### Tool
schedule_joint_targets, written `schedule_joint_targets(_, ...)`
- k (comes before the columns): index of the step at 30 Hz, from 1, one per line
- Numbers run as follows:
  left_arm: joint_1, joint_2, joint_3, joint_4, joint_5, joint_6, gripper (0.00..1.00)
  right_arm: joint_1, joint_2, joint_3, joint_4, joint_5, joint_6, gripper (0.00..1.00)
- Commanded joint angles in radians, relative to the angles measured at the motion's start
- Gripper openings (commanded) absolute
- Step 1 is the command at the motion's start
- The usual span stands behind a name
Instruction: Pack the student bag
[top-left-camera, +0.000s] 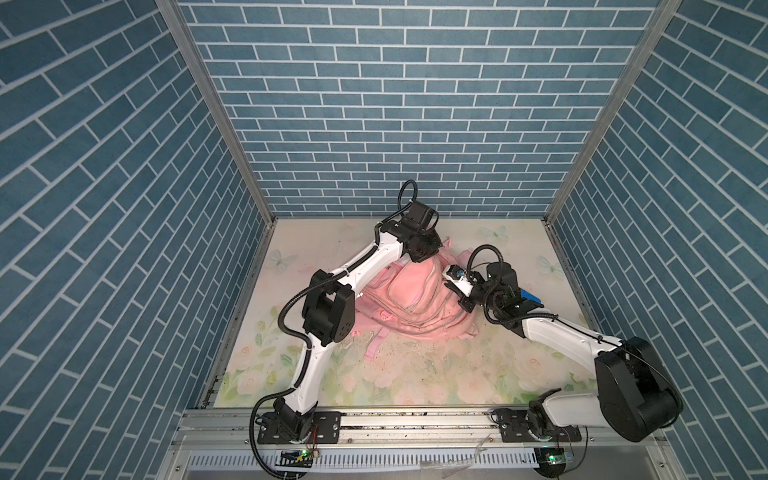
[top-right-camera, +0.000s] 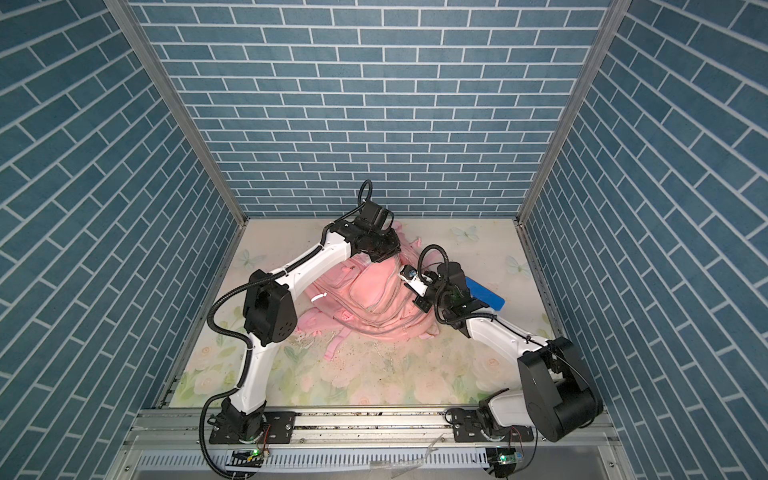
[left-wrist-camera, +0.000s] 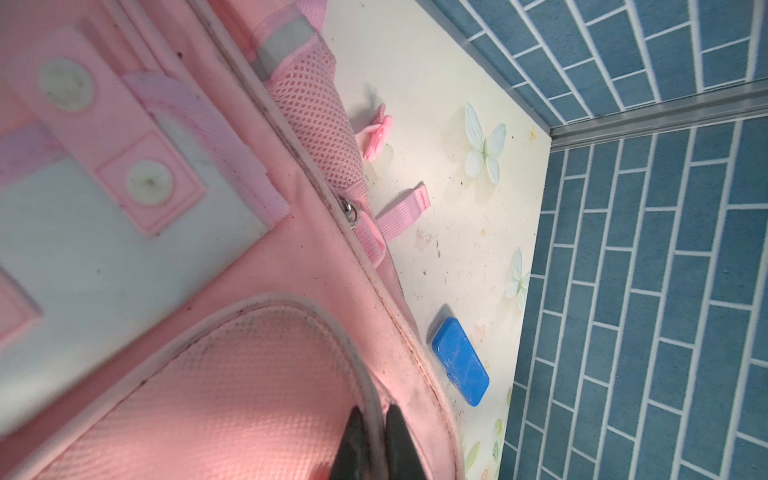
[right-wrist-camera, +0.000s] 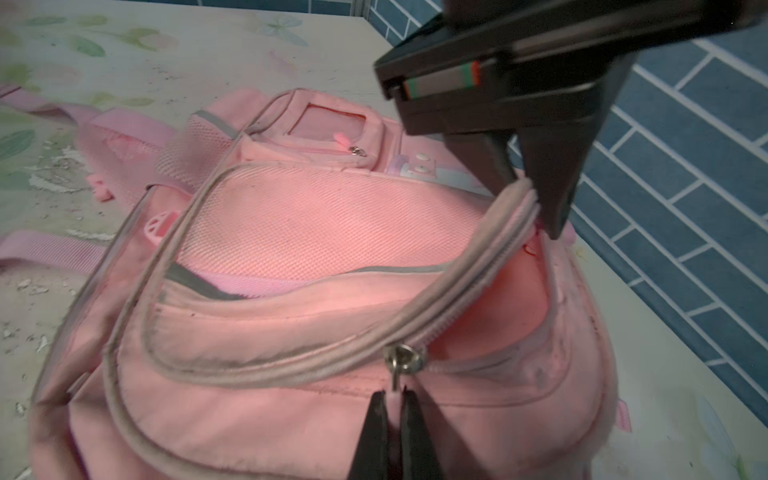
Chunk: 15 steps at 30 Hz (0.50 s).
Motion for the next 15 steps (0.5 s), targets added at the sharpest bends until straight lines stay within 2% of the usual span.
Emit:
schedule_joint_targets(1,0.004,0.028,0.130,0.087,-0.050,-0.042,0.00,0.065,0.021,-0.005,-0.109,-0.116,-0.142,0.00)
schedule_joint_targets(3,0.006,0.046,0.175,0.083,-0.058,-0.061,0.00,0.079,0.033,-0.007,-0.128,-0.114,-0.142,0.00)
schedule_joint_targets(8,0.003,0.079,0.223,0.088,-0.064,-0.075,0.00,0.089,0.012,-0.051,-0.060,-0.220,-0.122,0.00)
schedule_joint_targets(11,0.000,0.100,0.246,0.079,-0.039,-0.006,0.00,0.088,0.015,-0.047,-0.029,-0.188,-0.057,0.00)
schedule_joint_targets(12,-0.002,0.103,0.254,0.058,-0.038,0.038,0.05,0.086,0.015,-0.046,-0.020,-0.173,-0.044,0.00)
schedule_joint_targets(14,-0.004,0.097,0.265,-0.006,-0.040,0.177,0.26,0.078,0.012,-0.050,0.011,-0.154,-0.013,0.00)
schedule_joint_targets(15,-0.005,0.088,0.261,-0.045,-0.058,0.238,0.33,0.071,0.008,-0.056,0.031,-0.153,0.006,0.00)
